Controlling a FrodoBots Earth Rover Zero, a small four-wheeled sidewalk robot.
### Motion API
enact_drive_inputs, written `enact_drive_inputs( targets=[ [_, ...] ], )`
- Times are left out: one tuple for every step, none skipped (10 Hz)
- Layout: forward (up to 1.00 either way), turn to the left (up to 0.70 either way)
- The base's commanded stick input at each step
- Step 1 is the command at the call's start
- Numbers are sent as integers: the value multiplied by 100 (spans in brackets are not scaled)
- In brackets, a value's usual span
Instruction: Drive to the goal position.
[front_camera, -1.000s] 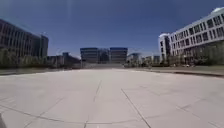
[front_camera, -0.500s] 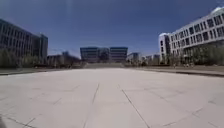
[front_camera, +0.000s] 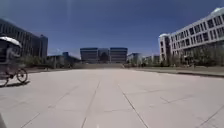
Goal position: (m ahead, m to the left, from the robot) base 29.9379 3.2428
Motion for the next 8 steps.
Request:
enact_drive_inputs(
  targets=[
    [48, 0],
    [49, 0],
    [49, 0],
    [48, 0],
    [47, 0],
    [47, 0],
    [48, 0],
    [48, 0]
  ],
)
